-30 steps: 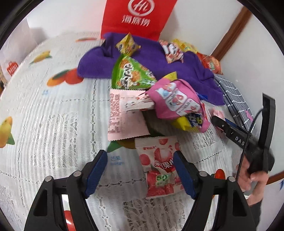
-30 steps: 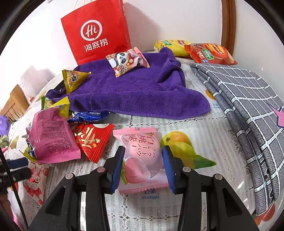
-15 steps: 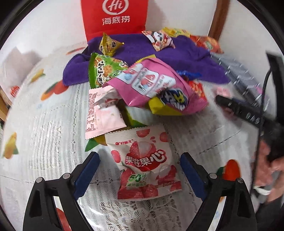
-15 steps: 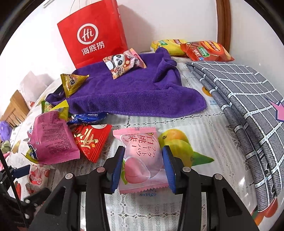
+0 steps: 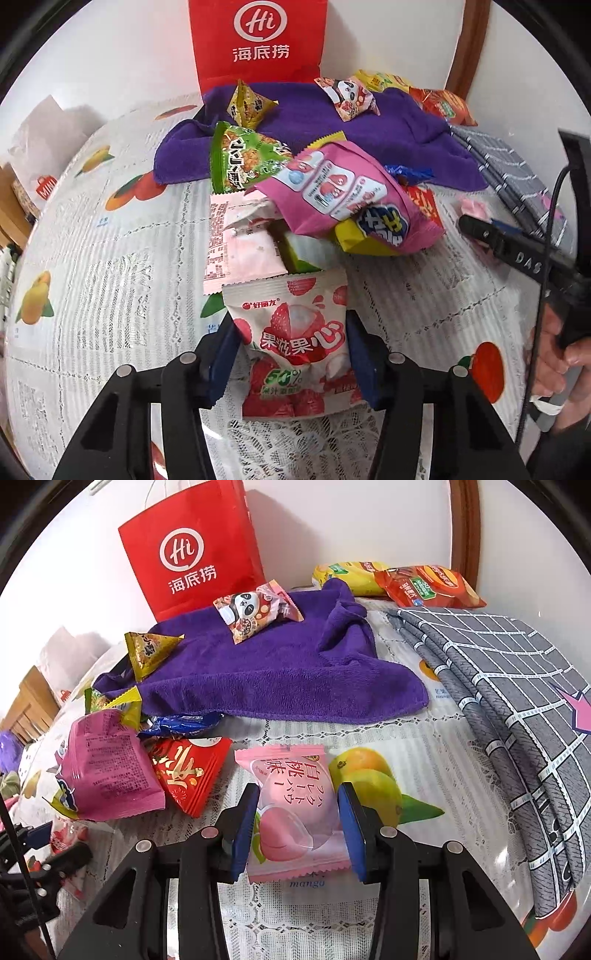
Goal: Organize snacks
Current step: 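Grasp the red-and-white fruit candy bag with the left gripper, then carry the peach bag with the right gripper while the left carries the fruit candy bag to the towel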
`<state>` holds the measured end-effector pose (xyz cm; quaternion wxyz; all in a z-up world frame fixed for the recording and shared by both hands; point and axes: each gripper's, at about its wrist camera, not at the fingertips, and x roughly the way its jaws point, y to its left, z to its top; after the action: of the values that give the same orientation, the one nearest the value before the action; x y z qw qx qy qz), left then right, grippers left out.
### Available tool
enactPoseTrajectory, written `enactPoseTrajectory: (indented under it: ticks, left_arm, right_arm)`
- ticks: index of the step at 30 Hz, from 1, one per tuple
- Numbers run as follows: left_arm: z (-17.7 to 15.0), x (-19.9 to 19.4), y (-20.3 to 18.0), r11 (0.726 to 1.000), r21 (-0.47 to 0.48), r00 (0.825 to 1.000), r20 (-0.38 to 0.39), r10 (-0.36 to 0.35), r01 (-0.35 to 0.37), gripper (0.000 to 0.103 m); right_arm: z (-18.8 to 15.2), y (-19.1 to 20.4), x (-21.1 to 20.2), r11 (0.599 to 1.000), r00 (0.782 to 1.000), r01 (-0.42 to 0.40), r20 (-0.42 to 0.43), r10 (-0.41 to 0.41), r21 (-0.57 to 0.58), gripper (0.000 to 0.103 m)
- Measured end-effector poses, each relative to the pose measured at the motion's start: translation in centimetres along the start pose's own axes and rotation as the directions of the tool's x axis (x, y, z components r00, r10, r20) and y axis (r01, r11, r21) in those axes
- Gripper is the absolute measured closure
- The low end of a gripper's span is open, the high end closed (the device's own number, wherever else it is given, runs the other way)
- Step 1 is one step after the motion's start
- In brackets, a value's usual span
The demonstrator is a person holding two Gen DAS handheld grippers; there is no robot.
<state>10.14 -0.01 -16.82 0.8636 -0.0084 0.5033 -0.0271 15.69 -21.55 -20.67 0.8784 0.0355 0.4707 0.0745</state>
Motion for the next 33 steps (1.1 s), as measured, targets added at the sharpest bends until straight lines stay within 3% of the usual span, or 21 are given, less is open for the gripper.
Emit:
enactPoseTrajectory:
  ticks: [8,13,16,24,33]
  left_arm:
    - [-0.2,-1.9,2.9,0.993,-0.083,0.996,0.036,-0.083,0.086,0.053]
    - [-0.4,-2.6,4.4,0.990,-0.102,0.994,0.060,-0.087,0.093,0.053]
    - [0.1,-3.2,5.2,0.993,-0.095,0.994,0.093,-0.058,0.067,0.053]
    - [3.4,-5.0,6.5,0.997,-0.058,0.981,0.191,-0.041,0.053,0.052]
    - [8.4,-5.2,7.3,0.995,-0.040,0.966,0.245,-0.076,0.088,0.053]
  right_arm:
    - [0.1,0.3,0.0,1.000,1.000,0.018,-0.001,-0.018,-0.014,0.061]
    - [-0.1,-0.4,-0.5,1.000,1.000,-0.029,0.010,0.028,0.010,0.062]
    - [-0.3,-0.1,-0.8,1.000,1.000,0.001,0.021,-0.001,-0.007,0.063]
    - [0.5,1.5,-4.0,1.000,0.994,0.000,0.108,0.003,-0.031,0.063]
    - [5.6,3.5,-6.2,0.999,0.974,-0.002,0.225,0.013,-0.050,0.063]
